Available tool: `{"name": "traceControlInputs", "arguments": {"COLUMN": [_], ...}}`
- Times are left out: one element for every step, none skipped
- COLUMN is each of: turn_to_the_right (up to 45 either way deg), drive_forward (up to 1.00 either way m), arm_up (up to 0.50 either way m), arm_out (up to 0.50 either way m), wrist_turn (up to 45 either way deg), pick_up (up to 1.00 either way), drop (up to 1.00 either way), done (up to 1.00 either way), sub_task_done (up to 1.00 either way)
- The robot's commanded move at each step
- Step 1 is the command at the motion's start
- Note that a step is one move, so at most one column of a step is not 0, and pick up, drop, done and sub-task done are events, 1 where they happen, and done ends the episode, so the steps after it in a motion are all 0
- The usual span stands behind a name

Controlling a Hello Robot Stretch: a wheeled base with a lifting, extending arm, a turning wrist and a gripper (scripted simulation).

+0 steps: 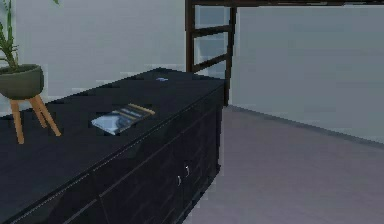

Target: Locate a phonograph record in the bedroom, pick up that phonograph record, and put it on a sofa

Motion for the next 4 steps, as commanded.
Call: {"name": "traceControlInputs", "arguments": {"turn_to_the_right": [0.0,0.0,0.0,0.0], "drive_forward": [0.00,0.00,0.00,0.00], "arm_up": [0.00,0.00,-0.30,0.00], "arm_out": [0.00,0.00,0.00,0.00], "wrist_turn": [45.0,30.0,0.0,0.0], "pick_up": [0.00,0.00,0.00,1.00], "drop": [0.00,0.00,0.00,0.00], "done": [0.00,0.00,0.00,0.00], "sub_task_done": [0.00,0.00,0.00,0.00]}}
